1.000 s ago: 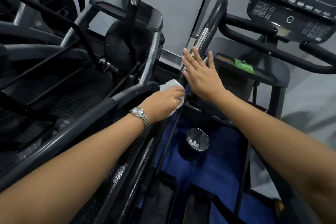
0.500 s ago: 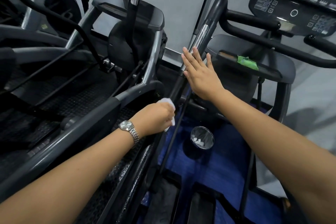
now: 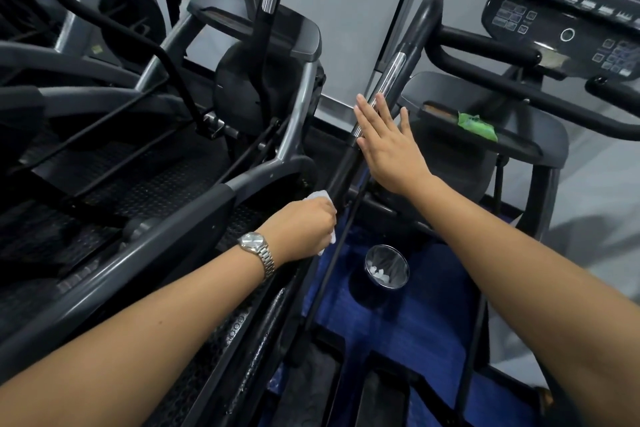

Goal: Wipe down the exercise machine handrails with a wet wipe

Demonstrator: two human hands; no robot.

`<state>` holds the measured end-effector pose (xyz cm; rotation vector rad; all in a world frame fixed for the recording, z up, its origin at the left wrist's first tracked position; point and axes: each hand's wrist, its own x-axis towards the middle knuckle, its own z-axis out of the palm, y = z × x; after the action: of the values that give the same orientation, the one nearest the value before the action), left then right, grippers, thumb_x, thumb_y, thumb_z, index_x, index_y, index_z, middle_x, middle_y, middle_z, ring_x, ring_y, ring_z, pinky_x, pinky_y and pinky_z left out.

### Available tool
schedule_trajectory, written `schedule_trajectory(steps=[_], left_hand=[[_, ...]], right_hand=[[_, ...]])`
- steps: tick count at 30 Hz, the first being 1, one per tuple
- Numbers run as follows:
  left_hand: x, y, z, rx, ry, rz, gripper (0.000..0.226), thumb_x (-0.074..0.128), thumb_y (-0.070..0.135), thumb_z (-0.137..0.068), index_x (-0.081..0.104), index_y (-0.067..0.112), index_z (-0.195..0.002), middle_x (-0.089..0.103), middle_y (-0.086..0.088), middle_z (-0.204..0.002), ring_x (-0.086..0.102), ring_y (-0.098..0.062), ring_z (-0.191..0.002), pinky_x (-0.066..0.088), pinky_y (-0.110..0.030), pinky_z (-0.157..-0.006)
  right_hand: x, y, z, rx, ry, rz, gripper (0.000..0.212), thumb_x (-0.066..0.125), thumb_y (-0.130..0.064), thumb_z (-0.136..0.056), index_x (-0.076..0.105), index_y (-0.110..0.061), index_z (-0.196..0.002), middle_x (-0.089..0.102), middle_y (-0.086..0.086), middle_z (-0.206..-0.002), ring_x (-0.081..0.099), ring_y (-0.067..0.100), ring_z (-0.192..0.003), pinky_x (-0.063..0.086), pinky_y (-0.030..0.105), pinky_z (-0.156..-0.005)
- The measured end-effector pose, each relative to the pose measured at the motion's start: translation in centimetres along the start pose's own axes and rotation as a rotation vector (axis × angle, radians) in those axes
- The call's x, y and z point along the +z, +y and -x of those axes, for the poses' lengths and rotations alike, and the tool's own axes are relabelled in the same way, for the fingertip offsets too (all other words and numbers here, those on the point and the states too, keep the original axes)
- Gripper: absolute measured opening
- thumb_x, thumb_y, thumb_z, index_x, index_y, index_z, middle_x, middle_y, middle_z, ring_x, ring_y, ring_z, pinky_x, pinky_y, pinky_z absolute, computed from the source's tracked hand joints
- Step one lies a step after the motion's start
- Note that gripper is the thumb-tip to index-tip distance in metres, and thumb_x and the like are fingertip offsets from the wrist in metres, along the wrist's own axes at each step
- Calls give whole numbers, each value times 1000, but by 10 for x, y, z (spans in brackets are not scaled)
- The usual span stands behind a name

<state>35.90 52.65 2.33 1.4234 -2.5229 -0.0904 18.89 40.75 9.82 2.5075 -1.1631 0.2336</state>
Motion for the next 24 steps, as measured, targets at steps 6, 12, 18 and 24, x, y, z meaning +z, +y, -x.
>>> schedule_trajectory(steps=[6, 12, 18, 24], left_hand=[[7, -2, 4, 44, 78, 29, 20, 51, 15, -73, 67, 13, -62, 67, -1, -79, 63, -21, -83, 54, -27, -63], [-6, -7, -17, 93, 216, 34, 7, 65, 6, -77, 68, 3, -72, 66, -9, -93, 60, -27, -94, 57, -39, -63], [-12, -4, -29, 13, 465, 65, 14, 72, 17, -80, 66, 4, -77, 58, -8, -98, 53, -27, -85, 53, -31, -53], [1, -2, -11, -151, 463, 239, 14, 72, 15, -78, 64, 6, -71, 54, -4, -88, 49, -21, -75, 51, -38, -58]], right_hand=[[0, 0, -1, 4, -7, -6, 53, 22, -30, -104, 10, -12, -152, 1, -1, -161, -8, 23, -147, 0, 56, -116], [1, 0, -1, 15, -9, 7, 54, 20, -32, -103, 11, -12, -152, 1, -1, -161, -9, 22, -147, -2, 52, -116], [0, 1, -2, 20, -20, -2, 54, 18, -32, -102, 10, -12, -152, 0, -3, -160, -11, 21, -146, -2, 54, -117], [0, -3, -1, 33, -24, -2, 54, 17, -32, -102, 9, -13, -152, -1, -2, -160, -14, 20, -145, -6, 51, -117]])
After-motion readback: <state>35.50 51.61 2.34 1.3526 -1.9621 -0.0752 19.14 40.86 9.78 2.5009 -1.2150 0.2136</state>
